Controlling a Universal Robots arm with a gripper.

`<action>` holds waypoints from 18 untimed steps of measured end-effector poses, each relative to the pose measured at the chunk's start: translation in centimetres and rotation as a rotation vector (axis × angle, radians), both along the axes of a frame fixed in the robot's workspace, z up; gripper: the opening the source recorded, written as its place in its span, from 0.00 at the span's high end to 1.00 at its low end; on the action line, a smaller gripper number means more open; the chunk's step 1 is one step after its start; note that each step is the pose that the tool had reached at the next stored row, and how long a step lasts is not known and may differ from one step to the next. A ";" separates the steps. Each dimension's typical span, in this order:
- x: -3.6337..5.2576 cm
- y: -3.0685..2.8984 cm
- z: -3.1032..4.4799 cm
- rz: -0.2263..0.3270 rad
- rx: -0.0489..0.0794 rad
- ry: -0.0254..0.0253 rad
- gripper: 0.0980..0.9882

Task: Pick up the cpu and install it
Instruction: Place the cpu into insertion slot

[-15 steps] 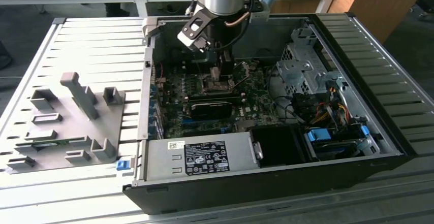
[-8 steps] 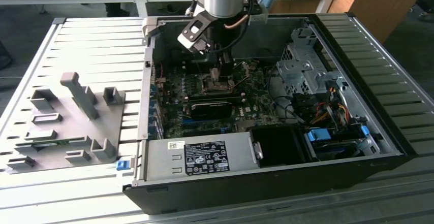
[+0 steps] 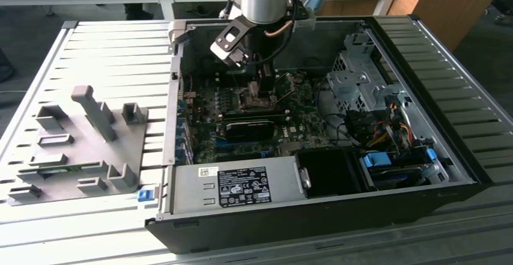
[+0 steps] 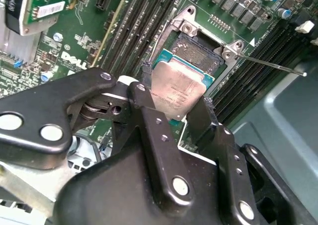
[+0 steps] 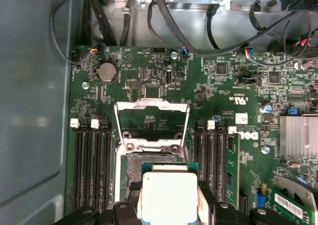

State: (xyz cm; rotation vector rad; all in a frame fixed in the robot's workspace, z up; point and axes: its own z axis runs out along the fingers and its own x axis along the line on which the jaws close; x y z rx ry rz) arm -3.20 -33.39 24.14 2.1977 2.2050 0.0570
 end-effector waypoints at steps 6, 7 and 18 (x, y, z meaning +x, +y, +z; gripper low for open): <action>-0.26 0.24 -0.70 0.000 0.000 -0.0013 0.52; -0.33 0.28 -0.84 0.000 0.000 -0.0017 0.52; -0.37 0.72 -1.84 0.000 0.000 -0.0040 0.52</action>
